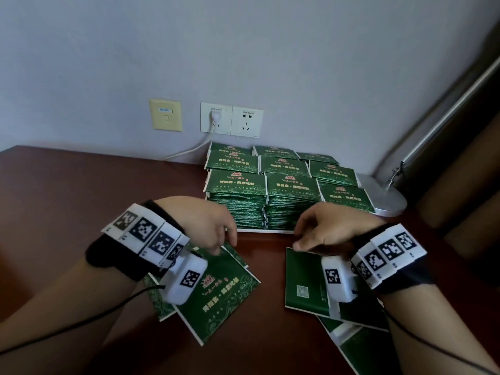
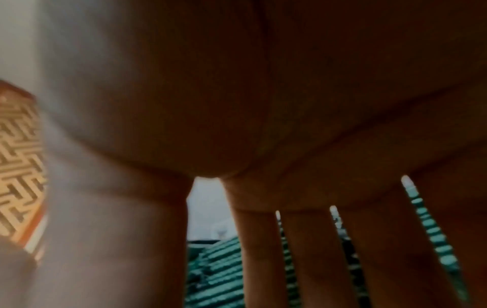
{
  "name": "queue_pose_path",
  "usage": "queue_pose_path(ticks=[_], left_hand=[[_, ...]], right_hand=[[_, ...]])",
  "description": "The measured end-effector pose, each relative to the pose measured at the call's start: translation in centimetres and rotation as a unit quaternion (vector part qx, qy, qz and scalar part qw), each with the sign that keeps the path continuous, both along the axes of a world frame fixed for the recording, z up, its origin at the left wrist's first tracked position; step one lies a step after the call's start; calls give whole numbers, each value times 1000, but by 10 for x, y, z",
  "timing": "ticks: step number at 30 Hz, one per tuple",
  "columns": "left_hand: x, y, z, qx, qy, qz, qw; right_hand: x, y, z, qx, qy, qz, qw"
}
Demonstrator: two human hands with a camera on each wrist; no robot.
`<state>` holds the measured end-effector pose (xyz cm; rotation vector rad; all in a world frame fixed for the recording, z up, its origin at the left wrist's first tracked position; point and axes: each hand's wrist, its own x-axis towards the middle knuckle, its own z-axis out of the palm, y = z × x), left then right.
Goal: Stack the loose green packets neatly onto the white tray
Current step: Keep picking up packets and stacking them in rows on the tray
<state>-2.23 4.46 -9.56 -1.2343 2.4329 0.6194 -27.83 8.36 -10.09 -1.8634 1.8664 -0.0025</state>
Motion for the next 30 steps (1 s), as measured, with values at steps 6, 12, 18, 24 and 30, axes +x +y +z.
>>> queue_pose_path(ticks=[6, 12, 18, 24, 30], left_hand=[[-16, 3, -13, -36, -98, -40, 994], [-17, 2, -19, -48, -112, -54, 991], [-12, -3, -21, -63, -58, -56, 995], [-8, -5, -11, -63, 87, -7, 994], [-4, -1, -3, 28, 180, 1, 983]], right_hand=[[-26, 19, -18, 51, 96, -24, 994], [-29, 18, -22, 58, 101, -40, 992], [-35, 17, -23, 72, 86, -22, 993], [-37, 19, -26, 69, 74, -4, 995], [-41, 23, -26, 75, -13, 33, 997]])
